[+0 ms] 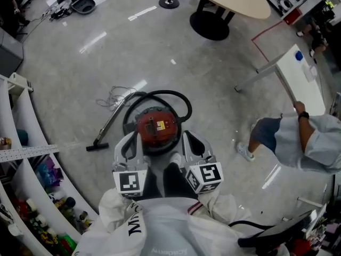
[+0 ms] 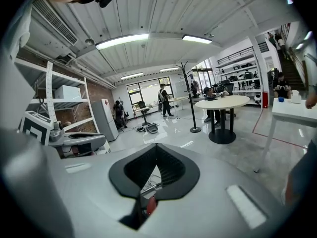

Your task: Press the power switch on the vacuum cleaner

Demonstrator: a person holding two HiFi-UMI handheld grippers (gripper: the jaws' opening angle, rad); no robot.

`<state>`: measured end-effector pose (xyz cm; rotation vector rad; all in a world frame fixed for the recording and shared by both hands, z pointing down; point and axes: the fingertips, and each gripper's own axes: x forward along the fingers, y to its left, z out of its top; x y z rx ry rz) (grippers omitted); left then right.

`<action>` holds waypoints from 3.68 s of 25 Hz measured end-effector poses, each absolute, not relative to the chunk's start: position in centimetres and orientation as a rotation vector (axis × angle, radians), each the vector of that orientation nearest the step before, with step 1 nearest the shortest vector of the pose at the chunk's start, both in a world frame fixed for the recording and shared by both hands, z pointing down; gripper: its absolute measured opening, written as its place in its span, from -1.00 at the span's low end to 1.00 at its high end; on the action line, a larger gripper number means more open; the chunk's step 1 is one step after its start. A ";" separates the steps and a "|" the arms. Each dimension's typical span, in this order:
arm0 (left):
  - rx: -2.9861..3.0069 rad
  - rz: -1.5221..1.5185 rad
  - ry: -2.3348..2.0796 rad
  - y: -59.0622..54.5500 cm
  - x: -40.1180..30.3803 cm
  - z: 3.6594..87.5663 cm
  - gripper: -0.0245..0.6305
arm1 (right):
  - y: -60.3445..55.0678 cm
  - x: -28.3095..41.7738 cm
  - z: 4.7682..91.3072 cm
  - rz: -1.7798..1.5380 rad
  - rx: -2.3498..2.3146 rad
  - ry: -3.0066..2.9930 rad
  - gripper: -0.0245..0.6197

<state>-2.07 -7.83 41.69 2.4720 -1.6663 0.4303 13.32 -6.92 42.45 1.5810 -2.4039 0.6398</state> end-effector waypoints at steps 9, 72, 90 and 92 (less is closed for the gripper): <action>2.436 0.410 -1.625 -9.6 -2.4 46.4 -0.93 | -8.2 13.3 47.2 0.690 1.572 -2.338 -0.92; 2.202 0.432 -1.572 -12.0 -2.4 67.1 -0.93 | -12.8 11.6 82.4 0.867 1.251 -2.022 -0.92; 2.205 0.432 -1.569 -11.5 -2.8 67.3 -0.93 | -12.3 11.8 87.1 0.858 1.163 -1.934 -0.92; 2.210 0.432 -1.564 -11.4 -2.7 67.4 -0.93 | -12.2 11.9 87.2 0.860 1.161 -1.933 -0.92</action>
